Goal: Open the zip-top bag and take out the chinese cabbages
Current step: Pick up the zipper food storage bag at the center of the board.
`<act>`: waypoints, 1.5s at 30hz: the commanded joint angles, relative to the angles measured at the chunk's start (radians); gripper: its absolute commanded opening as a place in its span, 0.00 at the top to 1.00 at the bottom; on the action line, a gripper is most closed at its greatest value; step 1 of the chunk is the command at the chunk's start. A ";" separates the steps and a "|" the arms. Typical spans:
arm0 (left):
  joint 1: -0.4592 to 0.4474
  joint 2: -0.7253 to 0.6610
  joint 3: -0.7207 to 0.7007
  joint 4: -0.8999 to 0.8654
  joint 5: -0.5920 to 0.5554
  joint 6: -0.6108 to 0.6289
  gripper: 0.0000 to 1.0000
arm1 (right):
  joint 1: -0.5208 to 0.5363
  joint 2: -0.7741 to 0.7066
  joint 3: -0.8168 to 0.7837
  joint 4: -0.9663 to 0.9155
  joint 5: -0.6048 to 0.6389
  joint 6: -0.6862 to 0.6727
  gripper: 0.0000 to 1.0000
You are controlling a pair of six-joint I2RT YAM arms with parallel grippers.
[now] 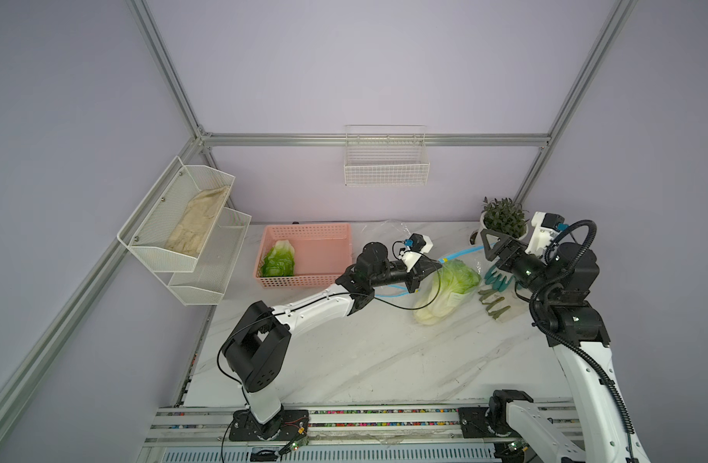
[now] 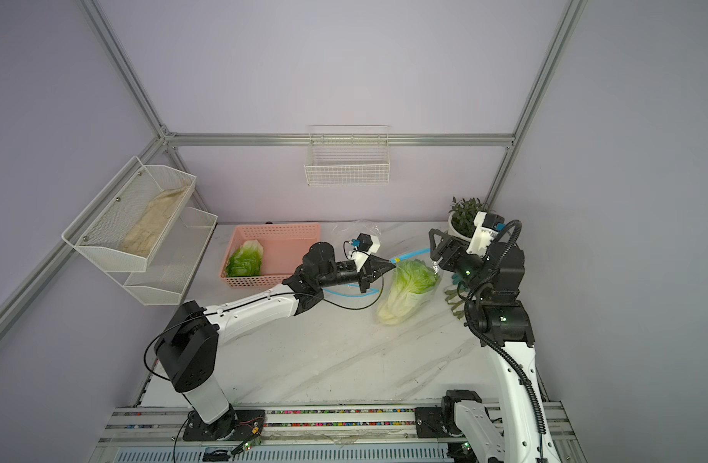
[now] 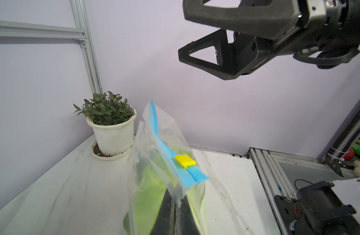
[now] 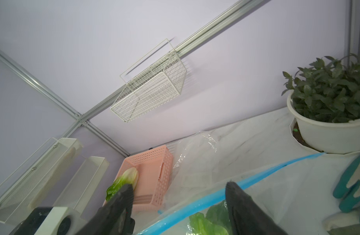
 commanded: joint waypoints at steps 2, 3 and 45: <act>0.008 -0.142 -0.085 -0.034 -0.059 -0.034 1.00 | 0.001 -0.008 0.037 0.025 -0.160 -0.149 0.25; 0.014 -0.167 -0.108 -0.052 -0.058 -0.026 1.00 | 0.004 -0.009 0.043 0.028 -0.173 -0.169 0.25; 0.295 -0.452 -0.443 -0.073 0.117 -0.156 1.00 | 0.673 0.471 0.256 -0.217 0.206 -1.010 0.42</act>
